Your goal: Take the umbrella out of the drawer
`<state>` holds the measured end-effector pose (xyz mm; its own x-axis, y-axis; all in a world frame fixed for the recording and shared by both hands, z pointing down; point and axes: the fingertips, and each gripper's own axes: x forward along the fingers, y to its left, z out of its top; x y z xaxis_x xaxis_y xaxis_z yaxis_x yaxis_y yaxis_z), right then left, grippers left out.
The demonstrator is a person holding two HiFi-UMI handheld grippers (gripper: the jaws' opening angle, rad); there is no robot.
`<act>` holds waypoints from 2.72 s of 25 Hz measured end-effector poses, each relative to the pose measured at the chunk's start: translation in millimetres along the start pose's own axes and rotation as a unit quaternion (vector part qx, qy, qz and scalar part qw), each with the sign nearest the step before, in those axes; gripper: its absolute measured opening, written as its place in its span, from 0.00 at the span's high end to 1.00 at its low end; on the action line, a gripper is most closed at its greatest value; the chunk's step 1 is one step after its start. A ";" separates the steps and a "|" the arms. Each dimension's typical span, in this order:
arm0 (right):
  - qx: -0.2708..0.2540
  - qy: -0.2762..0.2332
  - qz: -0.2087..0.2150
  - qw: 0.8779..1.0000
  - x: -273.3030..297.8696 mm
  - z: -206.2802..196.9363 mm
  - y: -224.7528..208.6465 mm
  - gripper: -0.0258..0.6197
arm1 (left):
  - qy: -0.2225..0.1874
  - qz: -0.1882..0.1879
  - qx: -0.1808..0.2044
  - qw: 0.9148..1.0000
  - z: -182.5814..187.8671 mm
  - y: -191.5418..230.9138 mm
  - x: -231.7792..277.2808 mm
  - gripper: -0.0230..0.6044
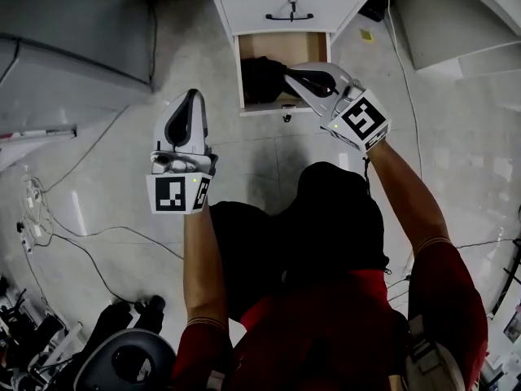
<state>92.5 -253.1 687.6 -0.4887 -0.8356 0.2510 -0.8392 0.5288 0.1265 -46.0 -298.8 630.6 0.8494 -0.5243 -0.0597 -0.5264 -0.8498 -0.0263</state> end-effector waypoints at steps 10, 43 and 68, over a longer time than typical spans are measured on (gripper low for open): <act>-0.023 0.031 0.005 0.999 31.6 -71.1 -5.9 0.93 | -0.012 0.000 -0.011 1.000 -60.3 2.9 8.1 0.96; -0.053 0.300 0.084 0.949 155.8 -309.3 -15.4 0.32 | -0.023 0.023 -0.034 0.999 -111.3 9.4 9.1 0.96; -0.086 0.348 0.050 0.932 170.3 -338.3 -19.7 0.56 | -0.008 0.004 -0.026 1.000 -117.2 1.2 9.1 0.96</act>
<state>106.5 -355.4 1052.5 -0.2399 -0.5129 0.8242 -0.7180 0.6652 0.2050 -34.6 -310.9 746.9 0.8442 -0.5307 -0.0755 -0.5303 -0.8474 0.0268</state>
